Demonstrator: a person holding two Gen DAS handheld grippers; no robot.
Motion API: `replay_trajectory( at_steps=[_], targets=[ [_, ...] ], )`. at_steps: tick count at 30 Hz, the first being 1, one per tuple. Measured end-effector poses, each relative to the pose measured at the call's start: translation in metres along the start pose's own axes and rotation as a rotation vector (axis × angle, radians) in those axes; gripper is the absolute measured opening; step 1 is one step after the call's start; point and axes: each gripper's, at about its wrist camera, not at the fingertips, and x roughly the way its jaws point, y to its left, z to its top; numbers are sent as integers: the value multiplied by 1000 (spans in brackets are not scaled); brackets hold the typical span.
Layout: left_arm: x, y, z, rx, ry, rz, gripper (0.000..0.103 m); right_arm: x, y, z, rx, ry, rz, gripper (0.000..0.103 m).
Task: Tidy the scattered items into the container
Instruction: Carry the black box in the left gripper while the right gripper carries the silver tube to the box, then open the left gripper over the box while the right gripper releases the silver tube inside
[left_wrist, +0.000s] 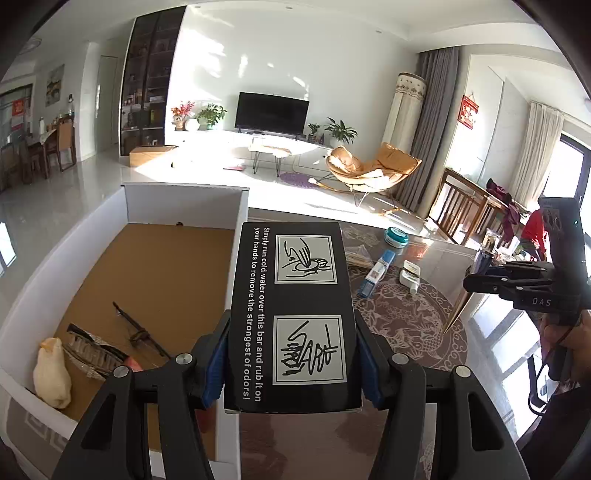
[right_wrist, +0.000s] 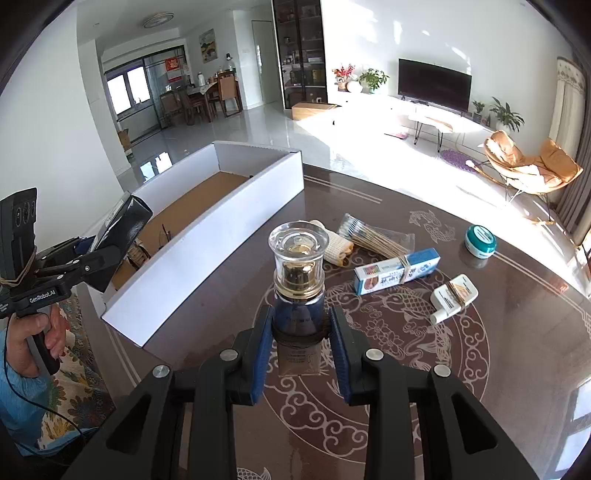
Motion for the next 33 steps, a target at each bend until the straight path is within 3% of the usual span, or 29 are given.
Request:
replay_trajectory(
  at_steps=[7, 10, 13, 19, 24, 26, 27, 28, 30, 33],
  targets=[
    [-10, 106, 7, -110, 18, 191, 58, 16, 86, 89, -109, 34, 211, 31],
    [-1, 135, 5, -134, 40, 246, 58, 37, 135, 115, -135, 76, 310, 31],
    [8, 152, -2, -151, 72, 282, 58, 73, 184, 126, -189, 142, 349, 31],
    [25, 176, -21, -185, 127, 321, 58, 163, 252, 100, -285, 308, 326, 31],
    [37, 187, -32, -230, 151, 344, 62, 202, 277, 70, -347, 394, 286, 34],
    [37, 187, -31, -236, 133, 354, 76, 206, 283, 59, -384, 394, 273, 51],
    [35, 186, -30, -235, 120, 365, 90, 207, 288, 54, -421, 390, 261, 54],
    [32, 184, -29, -233, 104, 376, 96, 207, 293, 47, -462, 391, 250, 56],
    [26, 181, -27, -232, 77, 384, 96, 209, 300, 34, -527, 391, 227, 56],
    [21, 180, -27, -236, 60, 384, 96, 210, 293, 30, -522, 370, 223, 56]
  ],
)
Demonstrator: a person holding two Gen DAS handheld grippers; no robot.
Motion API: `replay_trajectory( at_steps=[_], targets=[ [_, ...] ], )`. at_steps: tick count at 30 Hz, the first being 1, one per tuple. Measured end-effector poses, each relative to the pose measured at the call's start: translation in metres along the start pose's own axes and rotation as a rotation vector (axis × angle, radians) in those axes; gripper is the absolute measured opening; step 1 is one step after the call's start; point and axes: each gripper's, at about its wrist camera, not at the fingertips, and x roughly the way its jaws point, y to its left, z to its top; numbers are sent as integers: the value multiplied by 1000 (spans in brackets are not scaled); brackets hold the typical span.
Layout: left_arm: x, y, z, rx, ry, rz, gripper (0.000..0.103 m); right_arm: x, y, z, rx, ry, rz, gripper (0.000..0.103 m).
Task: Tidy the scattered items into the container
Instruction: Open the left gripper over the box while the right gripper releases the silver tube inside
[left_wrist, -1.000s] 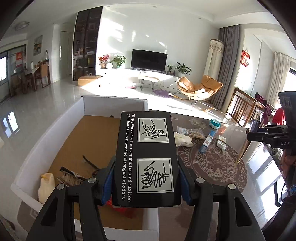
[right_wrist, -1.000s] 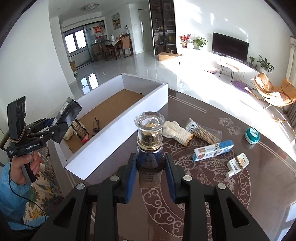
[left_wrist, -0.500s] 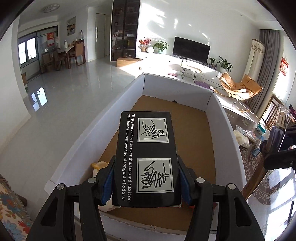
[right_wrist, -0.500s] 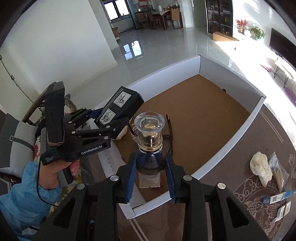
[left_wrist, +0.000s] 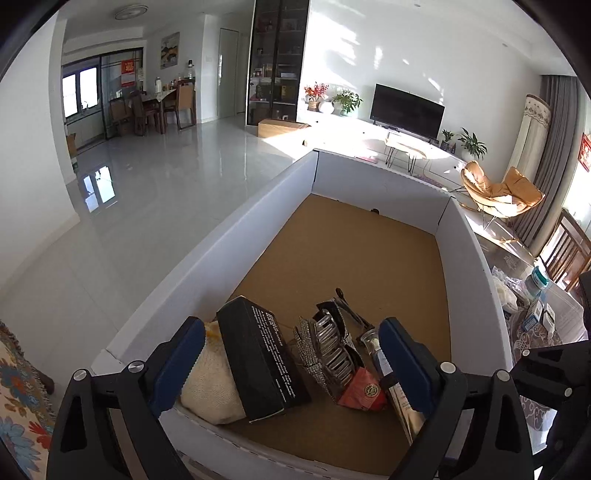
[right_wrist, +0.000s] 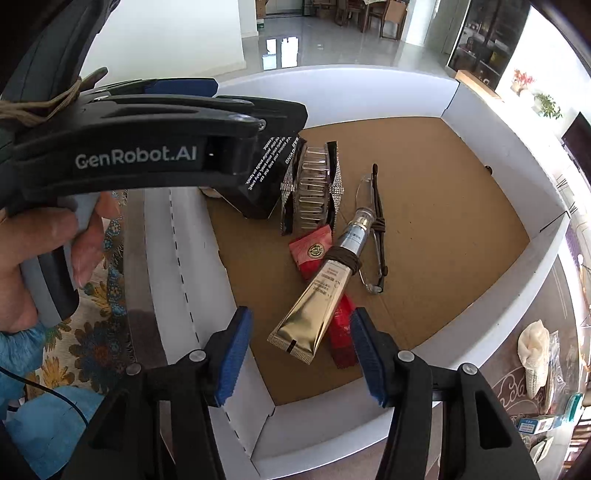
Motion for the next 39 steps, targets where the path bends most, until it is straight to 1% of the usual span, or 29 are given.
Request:
replay_trajectory(
  at_steps=[4, 8, 10, 12, 13, 14, 16, 18, 20, 24, 26, 27, 29, 31, 33, 35, 36, 37, 38, 39],
  targets=[
    [7, -4, -2, 16, 21, 8, 96, 0, 1, 1, -40, -12, -8, 56],
    [12, -7, 6, 23, -15, 11, 96, 6, -9, 2, 45, 4, 25, 57],
    [13, -8, 12, 18, -42, -11, 96, 7, -9, 2, 37, 6, 30, 57],
    [15, -8, 18, -1, -71, -49, 96, 8, -4, 3, 3, 17, 37, 57],
    [16, -7, 20, -17, -85, -76, 96, 8, -3, 3, -4, 21, 45, 56],
    [17, -7, 24, -32, -87, -98, 96, 8, -3, 3, -4, 25, 64, 51],
    [25, -8, 28, -39, -46, -114, 96, 5, -2, 1, -9, 20, 117, 43],
    [33, -11, 30, -29, 5, -131, 96, 0, 7, -1, -43, 12, 99, 39],
    [38, -18, 33, 3, 42, -130, 96, -2, 10, -2, -58, 15, 99, 35],
    [41, -45, 30, 169, 85, -78, 96, -3, 14, -2, -49, 26, 119, 32],
    [44, -53, 26, 214, 145, -50, 96, -4, 18, -4, -67, 41, 133, 32],
    [45, -53, 24, 220, 169, -46, 96, -4, 21, -5, -83, 46, 133, 32],
    [41, -47, 20, 189, 190, -59, 96, -4, 26, -8, -108, 56, 134, 32],
    [36, -36, 15, 130, 208, -89, 96, -5, 30, -10, -115, 72, 157, 32],
    [29, -24, 13, 69, 199, -128, 96, -8, 34, -13, -143, 88, 158, 33],
    [21, -13, 12, 6, 156, -163, 96, -16, 33, -16, -173, 89, 149, 37],
    [16, -9, 12, -24, 136, -166, 96, -23, 28, -17, -168, 81, 151, 40],
    [11, -5, 13, -50, 121, -157, 96, -32, 21, -19, -152, 67, 158, 56],
    [5, -4, 15, -71, 108, -146, 96, -44, 11, -23, -131, 45, 172, 79],
    [-2, -4, 17, -85, 88, -145, 96, -58, -1, -28, -109, 14, 183, 89]
  ],
)
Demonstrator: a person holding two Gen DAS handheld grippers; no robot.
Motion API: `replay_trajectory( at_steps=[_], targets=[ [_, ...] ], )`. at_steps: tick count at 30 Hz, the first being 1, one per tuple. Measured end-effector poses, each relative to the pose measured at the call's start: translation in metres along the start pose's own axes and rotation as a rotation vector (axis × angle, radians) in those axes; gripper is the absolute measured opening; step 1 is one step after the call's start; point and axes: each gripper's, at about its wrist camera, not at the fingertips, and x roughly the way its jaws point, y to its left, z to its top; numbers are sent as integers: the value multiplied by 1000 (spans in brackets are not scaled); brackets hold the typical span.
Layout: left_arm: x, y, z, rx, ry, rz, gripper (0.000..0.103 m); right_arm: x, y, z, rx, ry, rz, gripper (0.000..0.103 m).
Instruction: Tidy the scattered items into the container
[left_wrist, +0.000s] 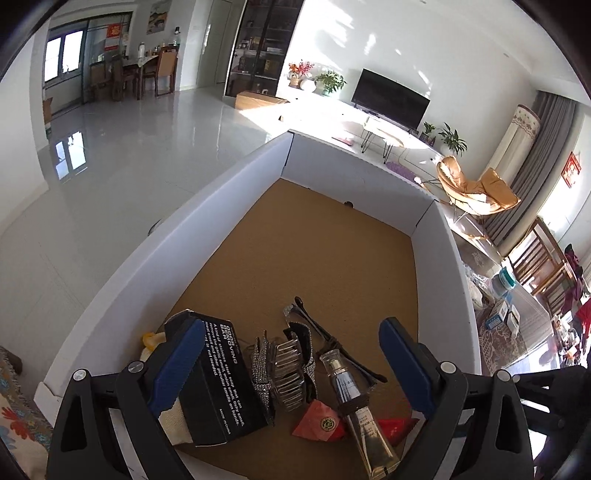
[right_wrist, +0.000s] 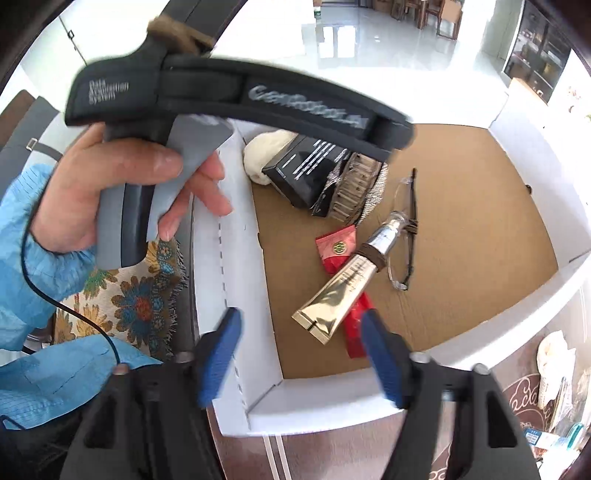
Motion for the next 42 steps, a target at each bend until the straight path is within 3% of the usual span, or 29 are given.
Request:
replay_trajectory(
  at_steps=[1, 4, 6, 8, 10, 14, 17, 19, 22, 24, 29, 36, 42],
  targets=[
    [-9, -4, 1, -6, -26, -10, 96, -18, -10, -9, 25, -39, 16, 103],
    [-39, -31, 4, 30, -100, -48, 100, -68, -47, -53, 151, -157, 36, 103],
    [-58, -60, 1, 89, -133, -96, 103, -97, -76, -100, 263, -263, 15, 103],
    [-74, -96, -7, 171, -149, -144, 103, -117, -109, -163, 410, -362, -60, 103],
    [-84, -137, -20, 265, -138, -191, 103, -120, -140, -236, 589, -408, -179, 103],
    [-83, -223, -60, 446, -69, -298, 103, -98, -175, -379, 885, -325, -475, 103],
    [-52, -281, -100, 547, 36, -355, 103, -87, -183, -447, 1006, -265, -556, 103],
    [-16, -312, -128, 608, 88, -352, 103, -81, -182, -471, 1033, -270, -598, 103],
    [47, -338, -161, 666, 135, -246, 103, -78, -180, -474, 1018, -271, -671, 103],
    [81, -343, -169, 640, 171, -192, 103, -80, -181, -466, 1029, -279, -682, 103],
    [122, -351, -175, 607, 188, -133, 103, -75, -190, -450, 1123, -274, -734, 103],
    [127, -348, -176, 592, 185, -157, 103, -74, -192, -445, 1168, -275, -759, 103],
    [126, -348, -176, 592, 185, -157, 103, -66, -223, -417, 1151, -274, -750, 103]
  ],
)
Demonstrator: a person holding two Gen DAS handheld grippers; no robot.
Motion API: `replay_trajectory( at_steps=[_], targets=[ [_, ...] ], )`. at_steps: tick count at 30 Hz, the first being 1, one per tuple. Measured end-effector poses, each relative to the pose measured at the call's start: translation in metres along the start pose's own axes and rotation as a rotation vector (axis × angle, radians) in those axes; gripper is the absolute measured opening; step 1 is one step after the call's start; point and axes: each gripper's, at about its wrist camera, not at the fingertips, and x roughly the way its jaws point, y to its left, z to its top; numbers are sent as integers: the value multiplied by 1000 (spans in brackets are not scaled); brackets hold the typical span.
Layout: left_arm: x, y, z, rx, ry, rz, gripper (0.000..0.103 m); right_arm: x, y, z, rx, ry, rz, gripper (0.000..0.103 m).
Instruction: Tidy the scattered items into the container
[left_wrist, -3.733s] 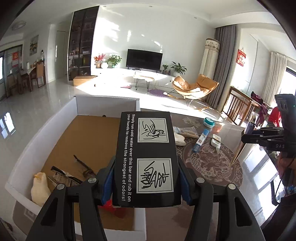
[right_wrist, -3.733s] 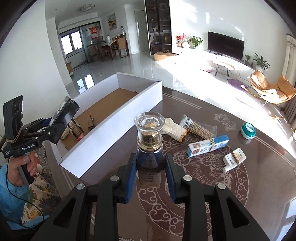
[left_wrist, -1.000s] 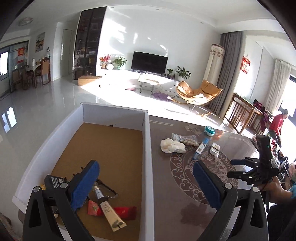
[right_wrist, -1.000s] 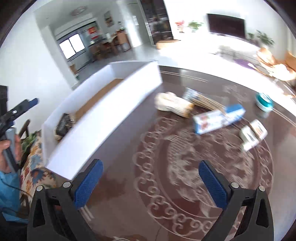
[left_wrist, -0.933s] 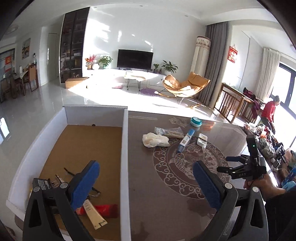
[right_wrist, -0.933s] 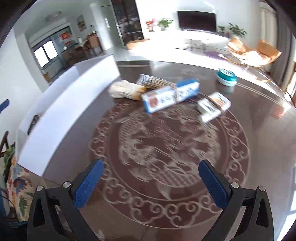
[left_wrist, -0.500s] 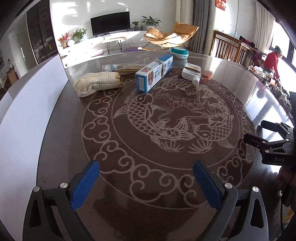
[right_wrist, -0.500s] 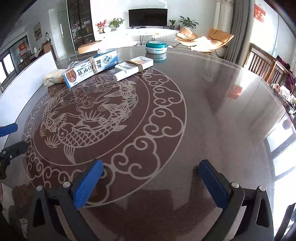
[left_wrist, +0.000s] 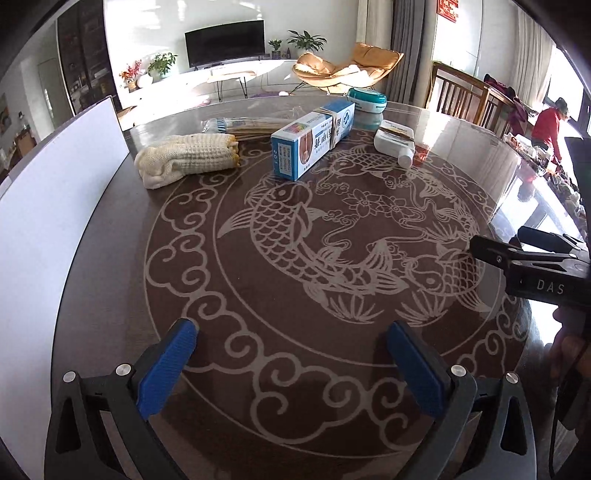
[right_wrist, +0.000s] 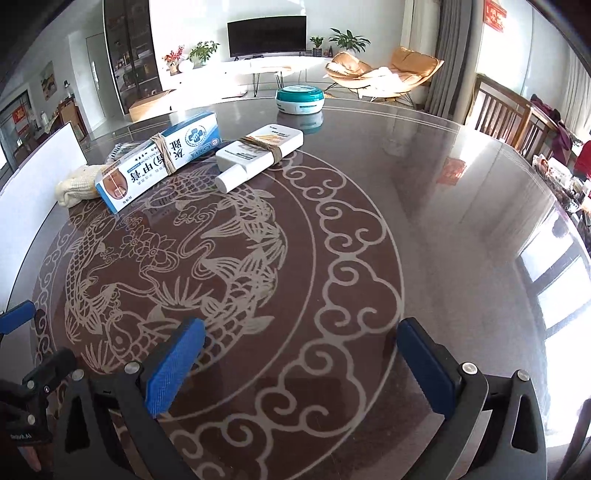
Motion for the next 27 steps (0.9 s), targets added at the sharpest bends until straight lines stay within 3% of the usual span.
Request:
replay_trajectory(
  at_steps=[27],
  targets=[
    [0, 0, 0, 0, 0, 0, 103, 3, 5, 2, 12, 1, -7, 103]
  ],
)
